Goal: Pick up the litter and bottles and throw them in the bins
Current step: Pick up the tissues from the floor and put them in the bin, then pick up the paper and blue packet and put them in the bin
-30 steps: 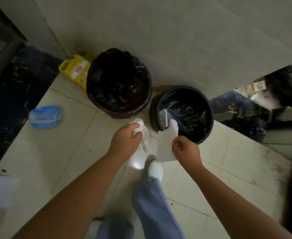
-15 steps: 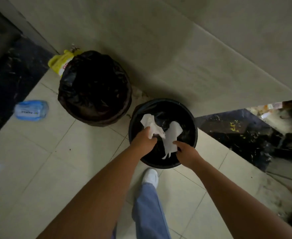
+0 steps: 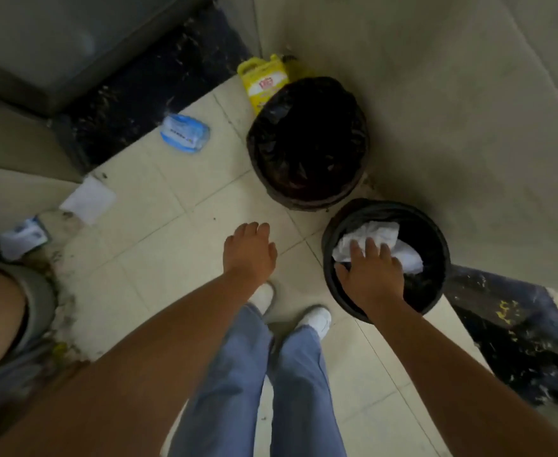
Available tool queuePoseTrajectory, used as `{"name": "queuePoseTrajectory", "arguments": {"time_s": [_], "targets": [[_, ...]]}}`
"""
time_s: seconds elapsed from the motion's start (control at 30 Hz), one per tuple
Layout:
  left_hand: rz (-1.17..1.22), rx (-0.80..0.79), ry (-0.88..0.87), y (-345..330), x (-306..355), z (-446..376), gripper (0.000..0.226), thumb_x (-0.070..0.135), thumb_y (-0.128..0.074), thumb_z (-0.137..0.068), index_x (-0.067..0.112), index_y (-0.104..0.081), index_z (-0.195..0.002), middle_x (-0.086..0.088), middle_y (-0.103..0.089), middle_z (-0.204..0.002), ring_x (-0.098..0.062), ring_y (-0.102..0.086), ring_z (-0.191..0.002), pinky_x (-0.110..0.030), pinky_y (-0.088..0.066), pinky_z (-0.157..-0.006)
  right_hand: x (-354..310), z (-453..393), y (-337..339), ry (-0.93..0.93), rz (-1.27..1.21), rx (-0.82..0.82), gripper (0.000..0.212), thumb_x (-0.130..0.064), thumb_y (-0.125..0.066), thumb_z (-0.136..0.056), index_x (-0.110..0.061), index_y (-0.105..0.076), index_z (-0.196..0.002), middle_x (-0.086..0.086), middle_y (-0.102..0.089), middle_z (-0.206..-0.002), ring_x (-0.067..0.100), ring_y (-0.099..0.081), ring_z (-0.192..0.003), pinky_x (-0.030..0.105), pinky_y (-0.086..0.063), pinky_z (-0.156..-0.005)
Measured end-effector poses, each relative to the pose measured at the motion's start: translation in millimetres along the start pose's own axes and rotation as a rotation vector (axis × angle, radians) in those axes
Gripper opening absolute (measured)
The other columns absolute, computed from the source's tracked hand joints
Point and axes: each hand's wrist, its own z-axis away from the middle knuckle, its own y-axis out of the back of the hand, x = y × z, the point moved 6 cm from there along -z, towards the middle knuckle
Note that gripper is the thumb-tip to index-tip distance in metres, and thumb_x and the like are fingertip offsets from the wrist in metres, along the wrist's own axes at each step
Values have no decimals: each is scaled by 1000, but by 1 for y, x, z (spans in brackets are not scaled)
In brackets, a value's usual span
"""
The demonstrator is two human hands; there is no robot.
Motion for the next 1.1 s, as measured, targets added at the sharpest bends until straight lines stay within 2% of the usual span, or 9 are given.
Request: {"name": "queuePoseTrajectory", "arguments": {"time_s": [0.13,0.2,0.27,0.4,0.6,0.73,0.93,1.03,1.1], "targets": [[112,102,212,39,-102,12,47,28,-33,-101,12,-31,-145,-8,-29,-155,-25,-21,-145,-41,-21,-119,-118,-15,48,155,123,91,59,-43,-25,-99,-18,-10,-150,11,-5,-160,33,-5,-148,46,-14,-120],[176,114,319,51,-149,14,47,27,-34,-101,12,-31,-145,-7,-24,-157,-23,-15,-148,-44,-12,-120,-168,-18,64,197,158,107,59,-44,-26,-98,-19,-10,-150,11,-5,-161,32,-5,-148,46,-14,-120],[232,125,440,59,-216,15,46,27,-34,-100,12,-32,-144,-7,-24,-157,-24,-13,-148,-45,-9,-120,-234,-22,71,255,202,127,59,-43,-28,-98,-18,-12,-150,11,-7,-160,32,-7,-147,46,-15,-119],[278,64,580,66,-349,-7,45,27,-36,-99,10,-37,-140,-10,-33,-151,-27,-22,-144,-46,-18,-119,-360,-41,71,301,256,123,59,-42,-29,-98,-17,-12,-150,11,-9,-160,31,-8,-147,45,-14,-120],[247,3,603,64,-481,-61,40,26,-42,-97,8,-43,-133,-13,-45,-138,-29,-39,-130,-40,-38,-104,-492,-102,41,302,211,57,58,-38,-30,-99,-15,-14,-149,11,-12,-159,30,-10,-147,44,-18,-119],[225,-37,570,40,-536,-120,40,21,-43,-97,8,-40,-135,-12,-42,-140,-29,-41,-127,-39,-41,-100,-528,-165,11,296,240,35,54,-34,-35,-98,-11,-24,-146,12,-24,-155,30,-19,-144,42,-28,-114],[206,-57,492,-12,-579,-238,57,11,-42,-96,12,-18,-148,-12,-31,-149,-27,-37,-132,-36,-39,-104,-540,-296,-32,212,290,49,44,-24,-42,-95,-7,-37,-136,12,-41,-141,27,-42,-127,35,-42,-101],[216,-73,526,-40,-591,-297,63,9,-43,-96,10,-11,-150,-15,-25,-153,-29,-33,-136,-37,-36,-109,-545,-362,-43,188,326,123,52,-20,-49,-92,-7,-32,-139,16,-34,-147,31,-38,-131,40,-42,-103],[230,-102,599,-62,-600,-329,67,14,-46,-96,9,-8,-150,-17,-18,-156,-30,-31,-138,-38,-33,-111,-543,-398,-50,155,390,184,61,-18,-51,-91,-10,-23,-145,18,-22,-153,34,-26,-140,44,-35,-112]]}}
